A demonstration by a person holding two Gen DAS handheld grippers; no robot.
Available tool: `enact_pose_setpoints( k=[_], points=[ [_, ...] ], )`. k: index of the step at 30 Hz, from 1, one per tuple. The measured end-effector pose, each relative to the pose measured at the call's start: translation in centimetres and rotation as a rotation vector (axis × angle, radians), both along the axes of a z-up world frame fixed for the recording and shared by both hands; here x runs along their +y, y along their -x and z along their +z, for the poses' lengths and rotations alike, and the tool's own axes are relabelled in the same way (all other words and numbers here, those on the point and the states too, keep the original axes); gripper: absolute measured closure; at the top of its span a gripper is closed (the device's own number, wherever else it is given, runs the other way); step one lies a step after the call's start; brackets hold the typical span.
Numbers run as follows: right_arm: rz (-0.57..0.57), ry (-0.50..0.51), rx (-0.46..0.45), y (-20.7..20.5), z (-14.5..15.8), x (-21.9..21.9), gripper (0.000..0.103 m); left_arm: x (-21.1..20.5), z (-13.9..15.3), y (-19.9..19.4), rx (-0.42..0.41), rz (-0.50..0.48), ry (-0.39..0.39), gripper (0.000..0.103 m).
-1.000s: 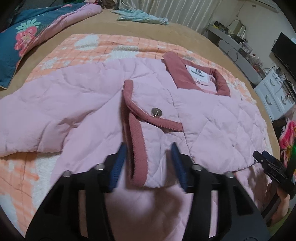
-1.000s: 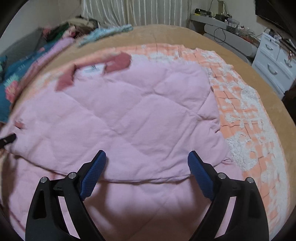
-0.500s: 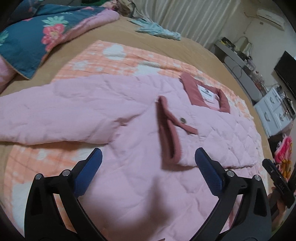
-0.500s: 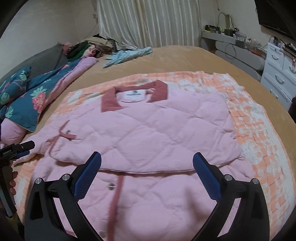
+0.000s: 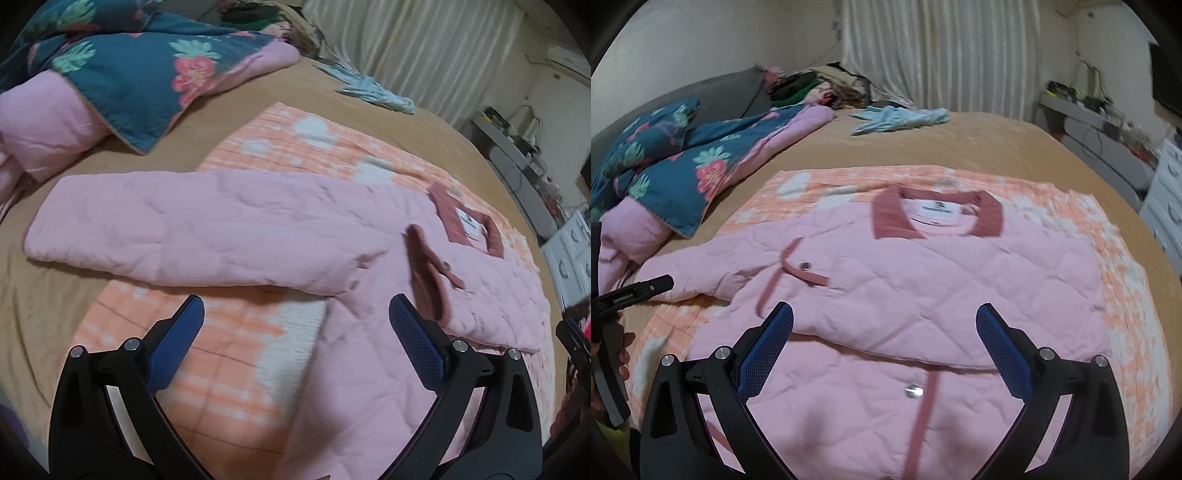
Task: Fold large clothes
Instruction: 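Move the left tool toward the cuff of the other sleeve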
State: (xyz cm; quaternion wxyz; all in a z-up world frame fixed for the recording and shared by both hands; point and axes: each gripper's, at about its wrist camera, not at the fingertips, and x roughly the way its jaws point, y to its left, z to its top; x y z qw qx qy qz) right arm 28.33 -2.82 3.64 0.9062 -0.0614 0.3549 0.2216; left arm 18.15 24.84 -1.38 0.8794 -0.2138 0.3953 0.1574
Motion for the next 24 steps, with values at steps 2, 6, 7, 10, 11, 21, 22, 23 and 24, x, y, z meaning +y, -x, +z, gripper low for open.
enact_pose_setpoints(
  k=[2,6,7,10,11,21,22,23,24],
  points=[
    [0.030,0.005,-0.006,0.3,0.3,1.5,0.004,0.9,-0.1,0.5,0.000,0.023,-0.011,0.009],
    [0.077,0.023,-0.031,0.9,0.9,4.5,0.004,3.2,-0.7,1.4,0.011,0.076,-0.003,0.009],
    [0.093,0.027,-0.037,1.1,0.9,5.2,0.004,3.8,-0.9,1.6,0.010,0.086,0.004,0.009],
    [0.140,0.056,-0.051,1.6,1.1,7.9,0.004,5.3,-1.4,2.2,0.019,0.121,0.008,0.009],
    [0.151,0.060,-0.052,1.6,1.1,8.5,0.004,5.7,-1.7,2.3,0.020,0.134,0.010,0.009],
    [0.277,0.105,-0.036,2.8,0.0,15.6,0.004,9.9,-4.0,3.5,0.036,0.255,0.072,0.009],
    [0.287,0.109,-0.031,2.9,-0.1,16.2,0.004,10.2,-4.2,3.6,0.040,0.265,0.077,0.009],
    [0.300,0.111,-0.023,3.0,-0.3,16.9,0.004,10.5,-4.4,3.6,0.041,0.274,0.085,0.009],
    [0.308,0.115,-0.019,3.0,-0.5,17.5,0.004,10.9,-4.6,3.7,0.041,0.285,0.097,0.009]
  ],
)
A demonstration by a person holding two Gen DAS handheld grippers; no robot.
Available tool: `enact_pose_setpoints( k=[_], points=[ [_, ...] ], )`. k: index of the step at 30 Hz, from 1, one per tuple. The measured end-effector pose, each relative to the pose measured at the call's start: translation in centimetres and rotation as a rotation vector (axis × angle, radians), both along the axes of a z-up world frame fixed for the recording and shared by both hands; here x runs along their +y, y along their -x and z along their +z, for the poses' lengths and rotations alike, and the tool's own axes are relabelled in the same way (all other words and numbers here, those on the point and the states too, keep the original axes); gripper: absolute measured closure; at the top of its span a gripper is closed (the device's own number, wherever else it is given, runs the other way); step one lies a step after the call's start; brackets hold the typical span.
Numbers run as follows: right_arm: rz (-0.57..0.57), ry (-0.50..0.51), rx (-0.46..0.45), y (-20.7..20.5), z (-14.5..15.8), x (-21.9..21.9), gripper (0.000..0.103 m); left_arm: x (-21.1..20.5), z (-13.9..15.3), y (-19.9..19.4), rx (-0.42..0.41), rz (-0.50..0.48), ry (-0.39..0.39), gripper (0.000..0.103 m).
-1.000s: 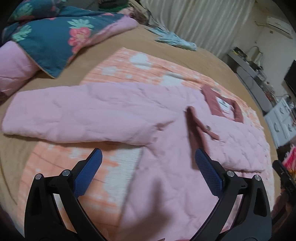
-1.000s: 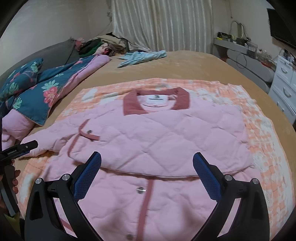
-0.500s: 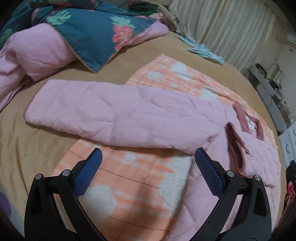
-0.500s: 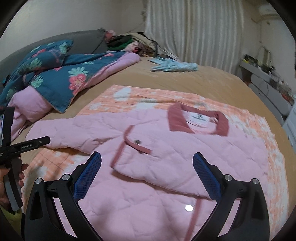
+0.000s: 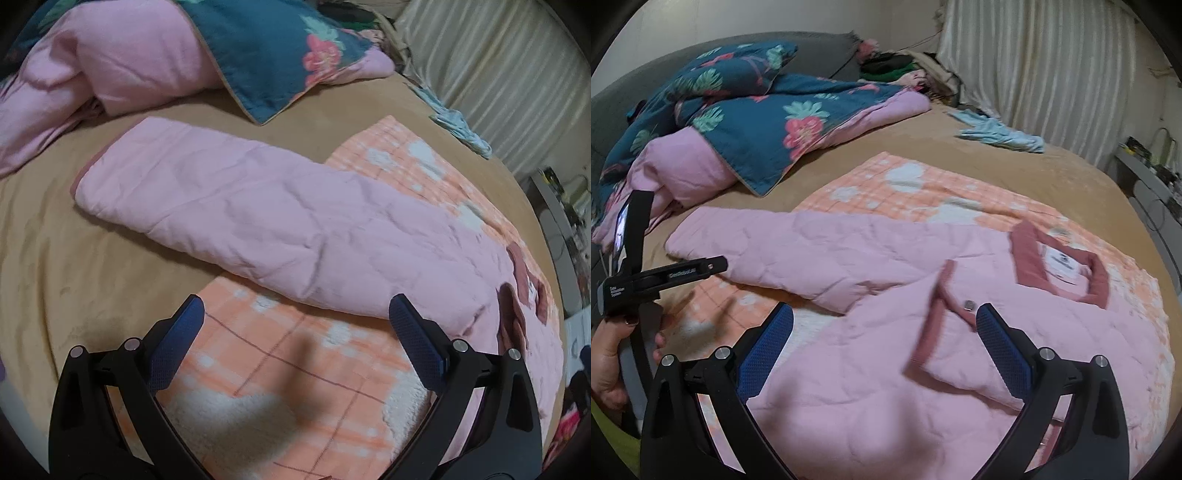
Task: Fold large clothes
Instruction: 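Move the left tool toward the cuff of the other sleeve, then grasp the other ribbed sleeve cuff with the left tool and lift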
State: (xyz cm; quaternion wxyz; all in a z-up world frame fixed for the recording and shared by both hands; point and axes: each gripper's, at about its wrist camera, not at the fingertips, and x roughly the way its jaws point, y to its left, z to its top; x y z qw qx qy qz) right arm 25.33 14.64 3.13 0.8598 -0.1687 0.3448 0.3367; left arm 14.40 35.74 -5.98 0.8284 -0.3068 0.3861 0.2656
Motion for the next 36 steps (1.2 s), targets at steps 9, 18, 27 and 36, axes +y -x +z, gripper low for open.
enact_pose_setpoints(
  k=[9,18,27,36],
  points=[
    [0.067,0.023,0.033,0.3,-1.8,4.5,0.004,2.6,-0.9,0.4,0.001,0.086,0.012,0.009],
    [0.082,0.012,0.058,-0.1,-3.0,6.0,0.004,5.9,-2.8,0.9,-0.011,0.209,0.067,0.009],
    [0.028,-0.002,0.079,-1.3,-3.6,3.2,0.004,8.7,-4.8,0.9,-0.058,0.316,0.152,0.009],
    [-0.110,-0.034,0.071,-3.0,-2.7,-2.7,0.004,11.2,-4.8,0.6,-0.094,0.380,0.123,0.030]
  ],
)
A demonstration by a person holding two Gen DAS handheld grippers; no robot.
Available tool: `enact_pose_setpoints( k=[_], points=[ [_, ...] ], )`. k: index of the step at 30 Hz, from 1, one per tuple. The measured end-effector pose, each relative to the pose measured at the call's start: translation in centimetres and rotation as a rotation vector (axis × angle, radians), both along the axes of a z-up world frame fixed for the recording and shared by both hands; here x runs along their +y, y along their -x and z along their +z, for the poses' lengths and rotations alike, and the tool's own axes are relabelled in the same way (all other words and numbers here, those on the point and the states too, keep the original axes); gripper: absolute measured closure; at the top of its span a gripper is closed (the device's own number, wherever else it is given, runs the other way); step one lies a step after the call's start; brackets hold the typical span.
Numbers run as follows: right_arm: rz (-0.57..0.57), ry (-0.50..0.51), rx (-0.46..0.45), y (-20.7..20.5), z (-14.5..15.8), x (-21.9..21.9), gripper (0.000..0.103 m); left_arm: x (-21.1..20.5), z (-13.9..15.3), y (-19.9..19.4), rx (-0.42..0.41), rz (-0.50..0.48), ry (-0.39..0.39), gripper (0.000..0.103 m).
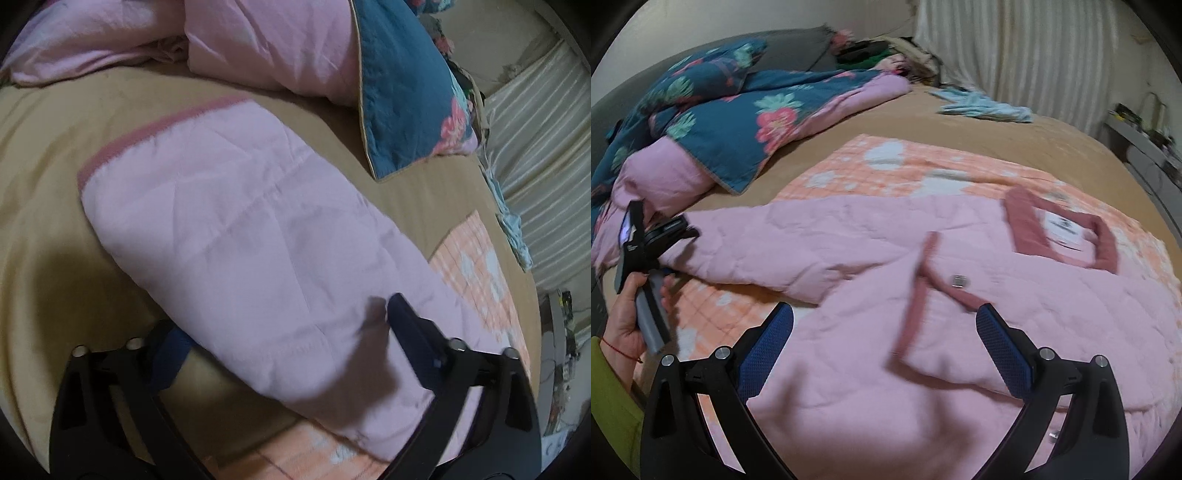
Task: Fold large clothes
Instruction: 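Grasp the other ribbed sleeve cuff with the left tool and lift, then carry the sleeve over the jacket body and release it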
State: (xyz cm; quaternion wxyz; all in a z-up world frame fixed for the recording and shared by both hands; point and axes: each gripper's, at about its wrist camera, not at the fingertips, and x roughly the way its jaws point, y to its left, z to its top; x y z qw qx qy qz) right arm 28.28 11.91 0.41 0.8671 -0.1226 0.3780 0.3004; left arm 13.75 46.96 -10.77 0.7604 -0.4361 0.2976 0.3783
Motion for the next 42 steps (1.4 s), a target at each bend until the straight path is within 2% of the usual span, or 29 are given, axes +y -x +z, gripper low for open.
enact_pose_setpoints(
  k=[1,2,3,6,12,16,24,33,42],
  points=[
    [-0.016,-0.008,0.002,-0.2,0.1,-0.7,0.004,0.3,0.1,0.1,0.004,0.011,-0.010,0.041],
    [-0.035,-0.018,0.007,-0.4,0.3,-1.7,0.004,0.5,0.4,0.4,0.000,0.021,-0.022,0.061],
    [-0.048,-0.025,0.009,-0.5,0.4,-2.4,0.004,0.8,0.9,0.9,-0.022,0.029,-0.035,0.073],
    [-0.095,-0.048,0.011,-0.8,0.8,-4.7,0.004,0.9,3.4,1.8,-0.107,0.013,-0.077,0.087],
    [-0.170,-0.095,0.004,-0.4,2.3,-9.0,0.004,-1.4,9.5,2.1,-0.221,-0.053,-0.198,0.091],
    [-0.205,-0.081,-0.013,0.2,3.4,-11.8,0.004,-4.4,13.7,2.5,-0.292,-0.121,-0.277,0.092],
    [-0.269,-0.157,-0.021,1.4,5.1,-16.9,0.004,-11.8,20.5,0.8,-0.342,-0.250,-0.400,0.092],
    [-0.321,-0.208,-0.047,3.1,6.7,-21.6,0.004,-18.0,25.3,-0.4,-0.376,-0.341,-0.468,0.092],
    [-0.368,-0.263,-0.061,4.1,7.6,-25.4,0.004,-23.2,27.3,-2.0,-0.377,-0.430,-0.521,0.092]
  ],
)
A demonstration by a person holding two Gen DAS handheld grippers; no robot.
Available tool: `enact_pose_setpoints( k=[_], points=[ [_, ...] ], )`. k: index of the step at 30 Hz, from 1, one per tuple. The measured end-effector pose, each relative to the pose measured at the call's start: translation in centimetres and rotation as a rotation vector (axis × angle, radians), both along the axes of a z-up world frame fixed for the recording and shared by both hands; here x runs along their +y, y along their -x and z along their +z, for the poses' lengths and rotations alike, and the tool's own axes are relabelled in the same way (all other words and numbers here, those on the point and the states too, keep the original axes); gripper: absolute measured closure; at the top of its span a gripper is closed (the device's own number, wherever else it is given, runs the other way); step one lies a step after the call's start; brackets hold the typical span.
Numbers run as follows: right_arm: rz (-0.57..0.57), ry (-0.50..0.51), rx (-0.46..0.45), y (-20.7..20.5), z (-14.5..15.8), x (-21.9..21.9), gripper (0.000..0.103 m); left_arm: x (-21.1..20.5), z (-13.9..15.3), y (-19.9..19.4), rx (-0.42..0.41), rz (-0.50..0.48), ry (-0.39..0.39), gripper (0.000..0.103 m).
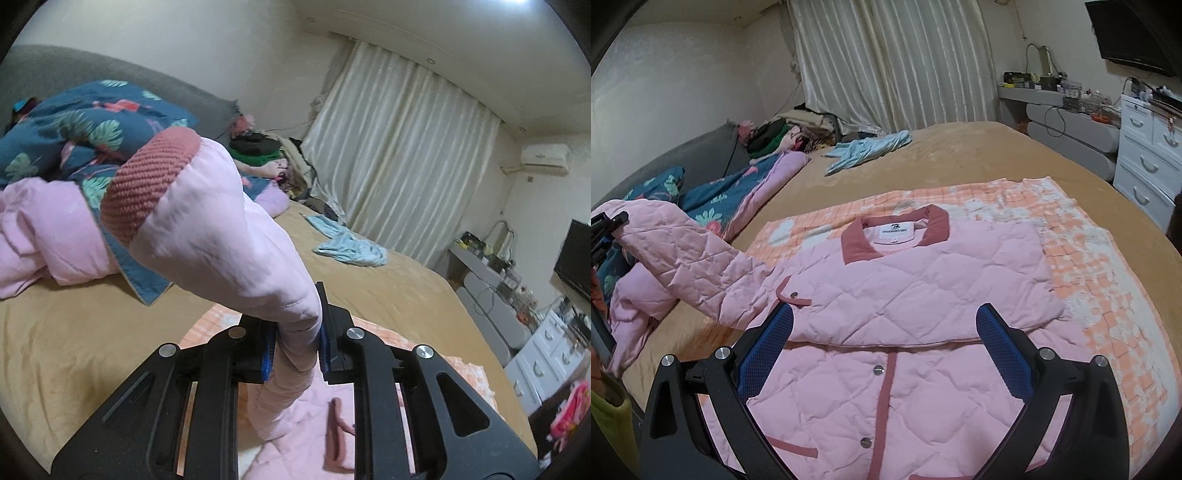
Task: Fold large clothes
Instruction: 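Carry the sleeve over the jacket body and release it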
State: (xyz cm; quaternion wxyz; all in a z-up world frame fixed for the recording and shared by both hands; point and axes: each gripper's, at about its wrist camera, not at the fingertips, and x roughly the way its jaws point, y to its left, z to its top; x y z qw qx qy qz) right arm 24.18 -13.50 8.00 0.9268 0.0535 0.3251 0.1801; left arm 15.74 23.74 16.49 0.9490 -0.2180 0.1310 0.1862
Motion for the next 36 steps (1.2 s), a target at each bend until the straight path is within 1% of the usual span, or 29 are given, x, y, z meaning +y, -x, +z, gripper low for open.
enact_pose_setpoints(
  k=[8,16,24,29,36],
  points=[
    [-0.030,-0.041,0.003,0.3,-0.1,-2.5,0.004,-4.0,1.3,-2.3,0.012,-0.072,-0.069,0.092],
    [-0.057,-0.063,0.006,0.5,-0.5,-4.7,0.004,-8.0,1.4,-4.3,0.034,-0.141,-0.121,0.092],
    [-0.098,-0.097,0.022,0.0,-1.2,-7.6,0.004,-12.1,0.5,-6.5,0.068,-0.216,-0.176,0.092],
    [-0.124,-0.100,0.033,-0.2,-1.7,-9.1,0.004,-14.6,-0.2,-7.6,0.087,-0.261,-0.195,0.092],
    [-0.168,-0.117,0.051,-0.6,-2.5,-11.4,0.004,-18.2,-1.9,-9.6,0.129,-0.345,-0.221,0.092]
  ],
)
